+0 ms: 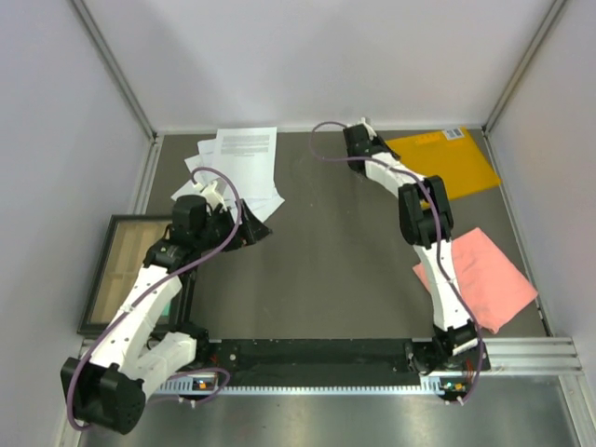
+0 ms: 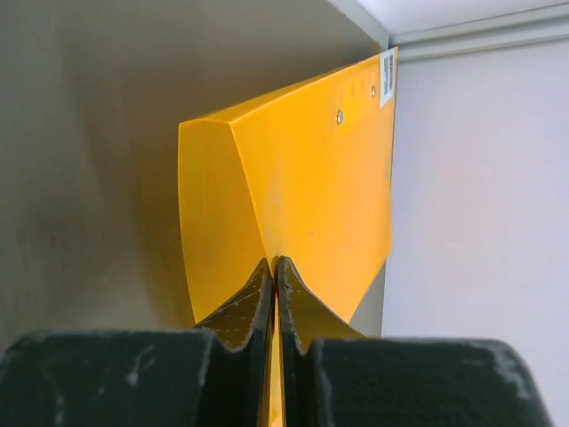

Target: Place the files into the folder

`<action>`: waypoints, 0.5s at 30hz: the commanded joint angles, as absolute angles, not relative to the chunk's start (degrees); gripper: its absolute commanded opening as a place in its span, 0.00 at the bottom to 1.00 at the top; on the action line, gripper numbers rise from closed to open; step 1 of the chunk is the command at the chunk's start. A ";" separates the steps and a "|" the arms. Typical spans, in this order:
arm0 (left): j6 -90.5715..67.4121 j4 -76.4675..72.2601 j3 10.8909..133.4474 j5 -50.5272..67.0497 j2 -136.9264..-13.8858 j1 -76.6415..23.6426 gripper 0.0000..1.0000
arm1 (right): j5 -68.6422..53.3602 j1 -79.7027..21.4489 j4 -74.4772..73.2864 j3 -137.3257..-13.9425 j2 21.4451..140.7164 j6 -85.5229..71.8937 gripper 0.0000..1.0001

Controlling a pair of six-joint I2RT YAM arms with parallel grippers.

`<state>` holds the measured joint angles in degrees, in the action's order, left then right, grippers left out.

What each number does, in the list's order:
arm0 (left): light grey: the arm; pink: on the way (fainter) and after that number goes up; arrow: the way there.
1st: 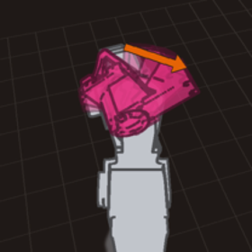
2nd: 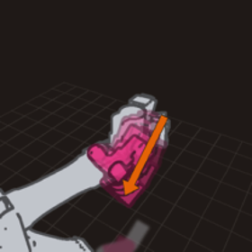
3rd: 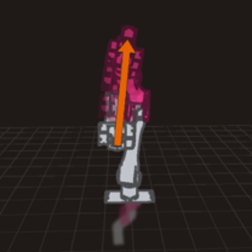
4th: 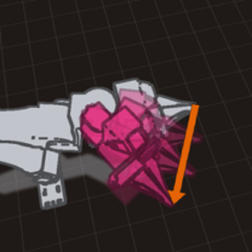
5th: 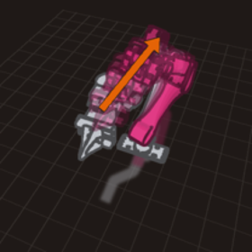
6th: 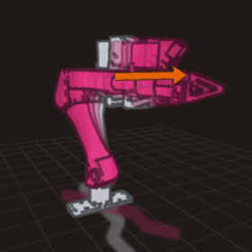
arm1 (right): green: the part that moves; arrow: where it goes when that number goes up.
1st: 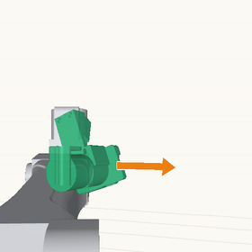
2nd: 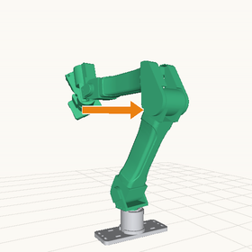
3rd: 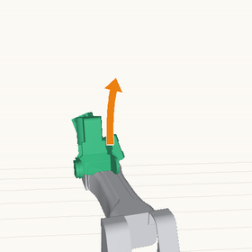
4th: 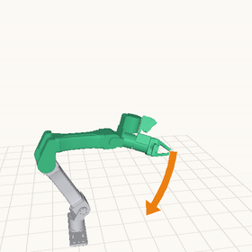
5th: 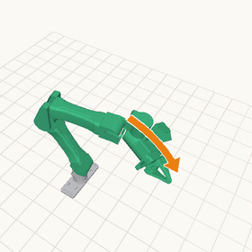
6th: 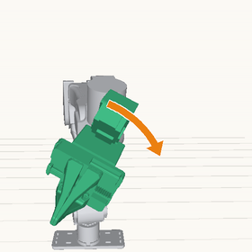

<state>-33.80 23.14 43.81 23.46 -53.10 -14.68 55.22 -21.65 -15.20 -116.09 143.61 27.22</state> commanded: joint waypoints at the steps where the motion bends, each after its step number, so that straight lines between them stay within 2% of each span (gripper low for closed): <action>1: -33.39 17.78 44.83 24.07 -55.53 -14.85 0.90 | 49.59 -22.94 -35.39 -121.38 131.15 14.17 0.00; 4: -36.12 12.76 43.51 26.10 -58.87 -16.16 0.91 | 43.17 -23.03 -45.85 -119.45 124.56 7.40 0.00; 8: -39.19 1.27 44.21 22.43 -63.54 -24.15 0.89 | 32.80 -23.29 -53.25 -115.15 115.51 0.45 0.00; 11: -40.08 -6.48 45.43 17.77 -67.58 -34.15 0.89 | 24.72 -23.47 -55.81 -111.81 109.26 -4.29 0.00; 14: -38.24 -13.17 47.97 11.88 -71.97 -41.80 0.92 | 19.96 -25.30 -57.12 -110.13 104.77 -6.15 0.00; 15: -37.54 -15.18 48.77 10.21 -74.16 -43.49 0.97 | 18.04 -25.83 -57.56 -110.13 104.16 -6.41 0.00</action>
